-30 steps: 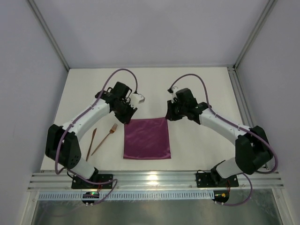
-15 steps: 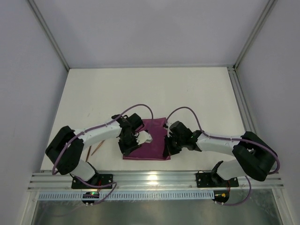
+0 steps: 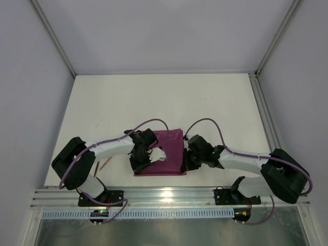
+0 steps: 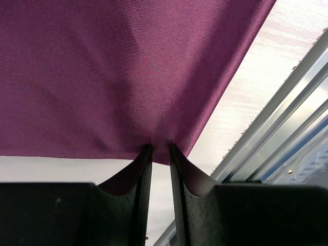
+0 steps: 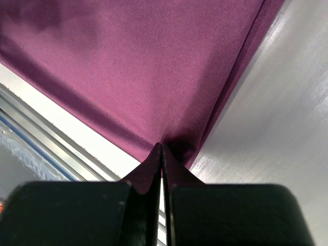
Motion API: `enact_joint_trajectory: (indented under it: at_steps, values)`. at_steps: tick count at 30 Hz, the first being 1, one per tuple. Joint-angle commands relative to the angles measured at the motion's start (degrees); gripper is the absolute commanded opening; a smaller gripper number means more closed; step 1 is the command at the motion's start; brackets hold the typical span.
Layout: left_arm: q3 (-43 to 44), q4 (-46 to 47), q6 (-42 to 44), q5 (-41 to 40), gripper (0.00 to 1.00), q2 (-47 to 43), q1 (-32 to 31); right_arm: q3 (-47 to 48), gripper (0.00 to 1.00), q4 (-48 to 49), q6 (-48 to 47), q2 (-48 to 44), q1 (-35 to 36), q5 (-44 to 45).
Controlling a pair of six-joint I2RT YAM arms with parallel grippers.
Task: Fold the napkin into a case and place the utensils inside
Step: Smooth out the square-folded napkin at the center of the board.
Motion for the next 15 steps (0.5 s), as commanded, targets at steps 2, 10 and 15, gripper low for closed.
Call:
enact_joint_trajectory:
  at_steps: [2,10,15]
  values:
    - [-2.6,4.0,1.7,-2.1,0.23,-0.9,-0.2,0.5,0.03,-8.9,-1.4,0.7,-0.2,7.6]
    - [-0.8,3.1,-0.3,-2.2,0.25,-10.0,0.1,8.8,0.03,-14.2,-4.2,-4.9,0.2,7.5]
    - [1.3,0.8,0.2,2.9,0.21,-17.4,0.1,14.1,0.03,-10.0,-2.6,-3.9,4.6,6.5]
